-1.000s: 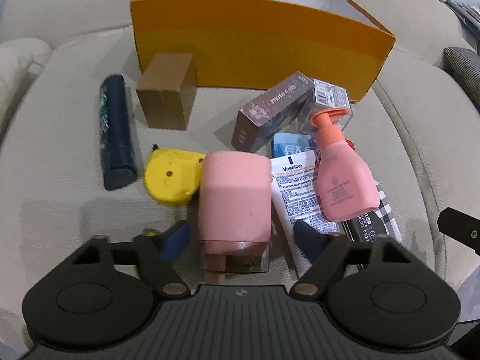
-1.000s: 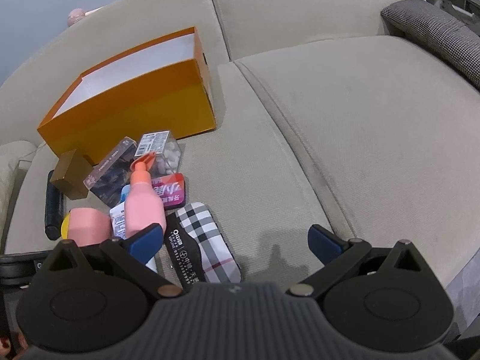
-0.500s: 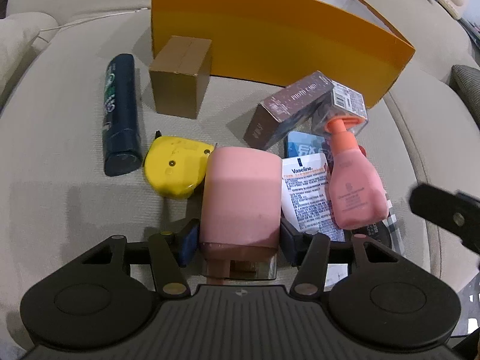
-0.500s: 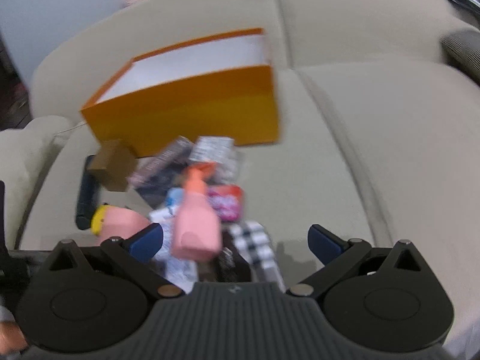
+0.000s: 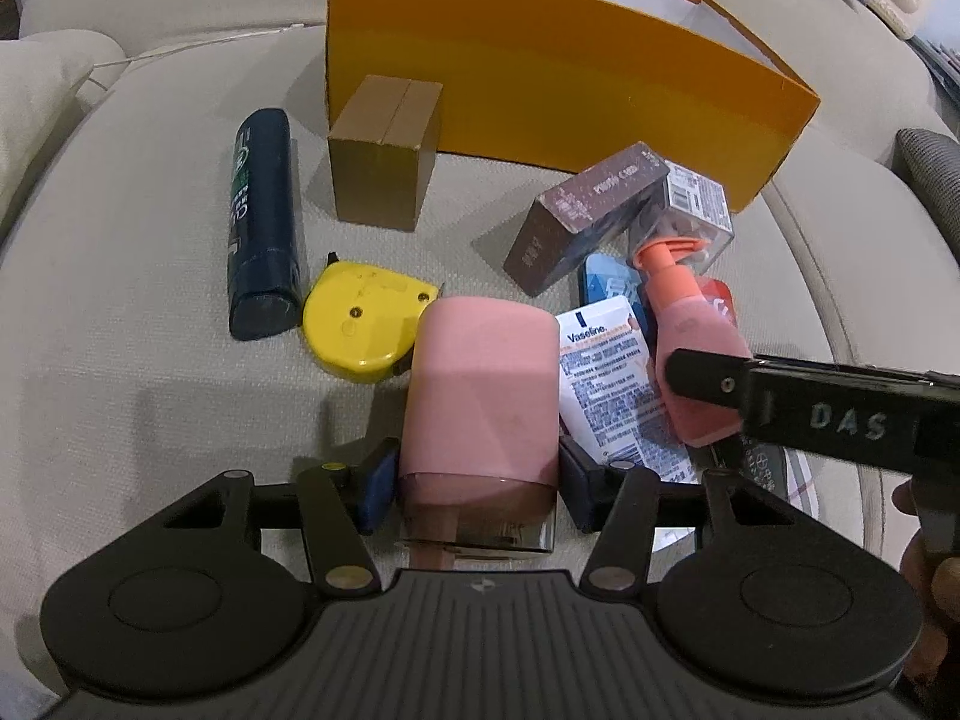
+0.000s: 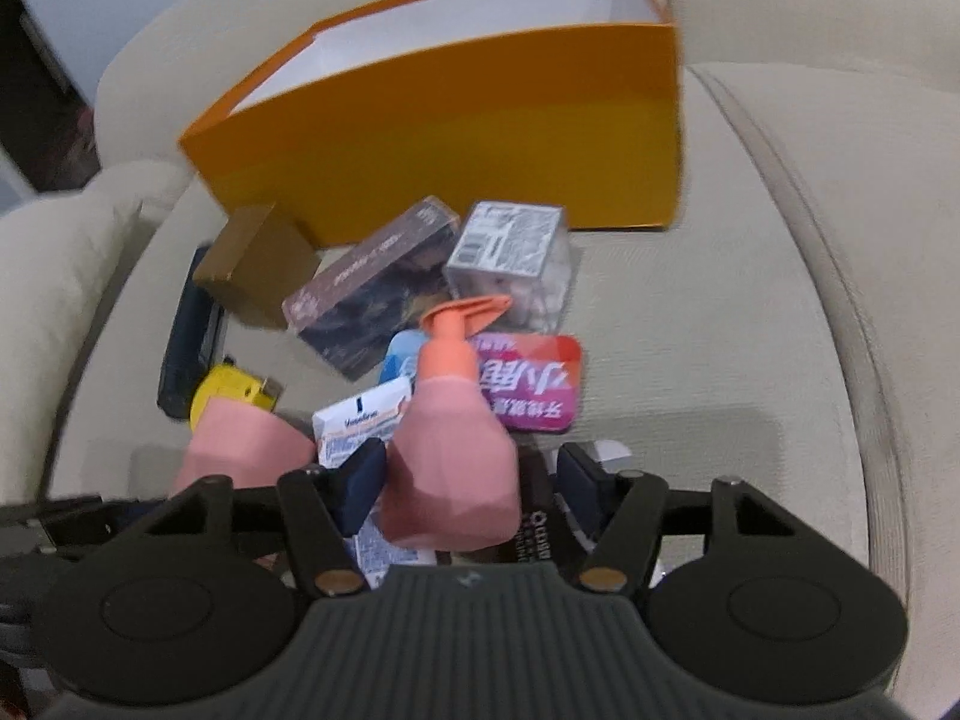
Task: Organize rigid objects
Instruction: 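Lift both held pink items and carry them toward the orange box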
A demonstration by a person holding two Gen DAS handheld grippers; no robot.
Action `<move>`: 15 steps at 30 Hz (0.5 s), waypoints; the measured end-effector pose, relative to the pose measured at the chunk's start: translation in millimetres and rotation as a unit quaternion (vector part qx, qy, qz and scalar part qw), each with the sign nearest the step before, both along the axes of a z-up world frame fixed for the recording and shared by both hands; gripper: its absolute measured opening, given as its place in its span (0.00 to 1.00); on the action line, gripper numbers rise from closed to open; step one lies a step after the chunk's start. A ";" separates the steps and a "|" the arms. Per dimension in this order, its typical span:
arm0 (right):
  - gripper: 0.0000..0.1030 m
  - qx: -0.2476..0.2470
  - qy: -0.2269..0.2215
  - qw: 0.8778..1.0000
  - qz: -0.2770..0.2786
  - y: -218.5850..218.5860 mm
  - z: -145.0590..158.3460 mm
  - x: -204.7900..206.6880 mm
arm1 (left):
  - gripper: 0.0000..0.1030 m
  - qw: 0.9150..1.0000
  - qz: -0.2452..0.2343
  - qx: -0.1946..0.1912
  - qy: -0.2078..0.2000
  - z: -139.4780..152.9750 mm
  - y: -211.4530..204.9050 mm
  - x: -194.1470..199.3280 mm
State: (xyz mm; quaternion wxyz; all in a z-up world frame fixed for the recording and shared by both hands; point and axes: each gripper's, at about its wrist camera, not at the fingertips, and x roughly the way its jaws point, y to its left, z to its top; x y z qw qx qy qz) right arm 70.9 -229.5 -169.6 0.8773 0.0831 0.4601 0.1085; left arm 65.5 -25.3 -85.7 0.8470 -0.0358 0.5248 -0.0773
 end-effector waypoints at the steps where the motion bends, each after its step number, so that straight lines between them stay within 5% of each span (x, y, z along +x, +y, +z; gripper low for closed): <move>1: 0.54 -0.002 -0.002 1.000 0.007 3.0 -0.5 -0.5 | 0.61 1.000 0.000 0.001 0.001 -0.3 0.1 -1.2; 10: 0.51 0.012 -0.007 1.000 0.011 1.8 -3.1 1.3 | 0.61 1.000 -0.001 0.009 0.005 -5.0 1.1 -7.4; 15: 0.51 0.060 -0.011 0.998 -0.009 -12.0 3.3 -6.5 | 0.60 1.000 0.002 0.001 -0.005 4.6 9.1 -13.2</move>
